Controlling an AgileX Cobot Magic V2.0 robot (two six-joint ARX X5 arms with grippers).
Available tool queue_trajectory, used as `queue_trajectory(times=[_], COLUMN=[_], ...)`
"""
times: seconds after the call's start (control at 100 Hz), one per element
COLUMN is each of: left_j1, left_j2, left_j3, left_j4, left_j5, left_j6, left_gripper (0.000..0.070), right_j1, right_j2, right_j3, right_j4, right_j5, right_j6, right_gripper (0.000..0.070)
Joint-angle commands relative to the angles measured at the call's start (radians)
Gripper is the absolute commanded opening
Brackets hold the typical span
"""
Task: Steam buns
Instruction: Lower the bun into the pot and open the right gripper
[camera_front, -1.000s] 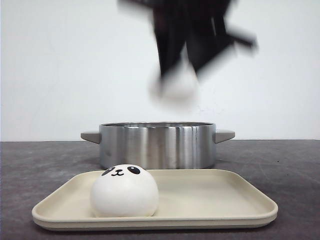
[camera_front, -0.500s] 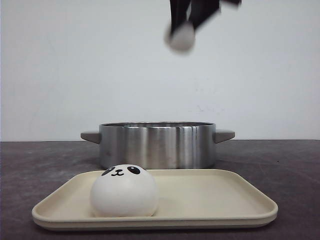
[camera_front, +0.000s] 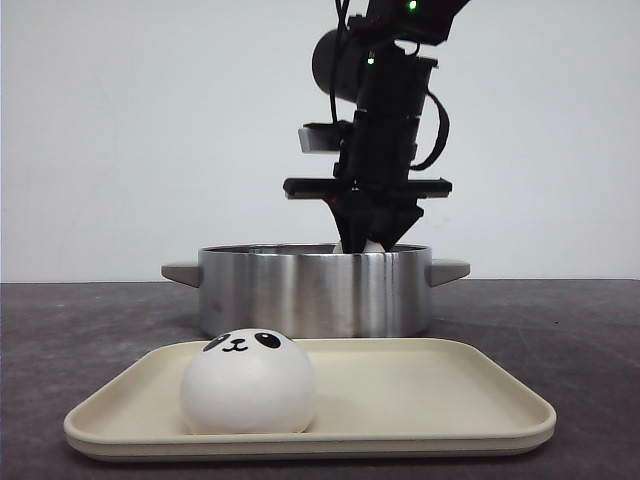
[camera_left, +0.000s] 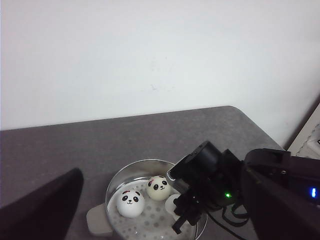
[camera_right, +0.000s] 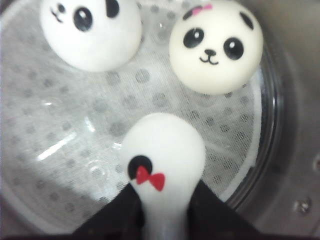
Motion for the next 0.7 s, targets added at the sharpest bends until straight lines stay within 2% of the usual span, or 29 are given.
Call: queue_trajectory(times=[0.0,0.06,0.12,0.27,0.4,0.62,0.69], left_j1=[-0.005,-0.005,-0.005,-0.005,-0.005,-0.005,-0.005], left_j2=[0.008,0.008,0.009,0.013,0.022,0.048,0.058], left_j3=[0.023,0.023,0.023,0.023,0.023,0.023,0.023], left_j4=[-0.001,-0.008,-0.008,-0.007,-0.009,-0.03,-0.045], left_j5=[-0.002,-0.002,-0.002,-0.002,-0.002,-0.002,-0.002], left_j6=[-0.002,-0.002,-0.002,-0.001,-0.001,0.0,-0.001], left_gripper=[0.0592,0.0592,0.0592,0.0592,0.0592,0.0592,0.0592], right_j1=[0.005,0.005,0.005,0.001,-0.002,-0.013,-0.014], right_j2=[0.014,0.014,0.014,0.014,0.014,0.014,0.013], right_j3=[0.017,0.017,0.017,0.017,0.017,0.017,0.018], right_j4=[0.024,0.034,0.032,0.008,0.002,-0.013,-0.019], right_j5=[-0.002,-0.002,-0.002,0.002,0.002,0.0,0.0], right_j6=[-0.013,-0.013,-0.013,-0.013,-0.013,-0.013,-0.013], right_gripper=[0.0176,0.0348,0.0413,0.0424,0.0499,0.0503,0.0529])
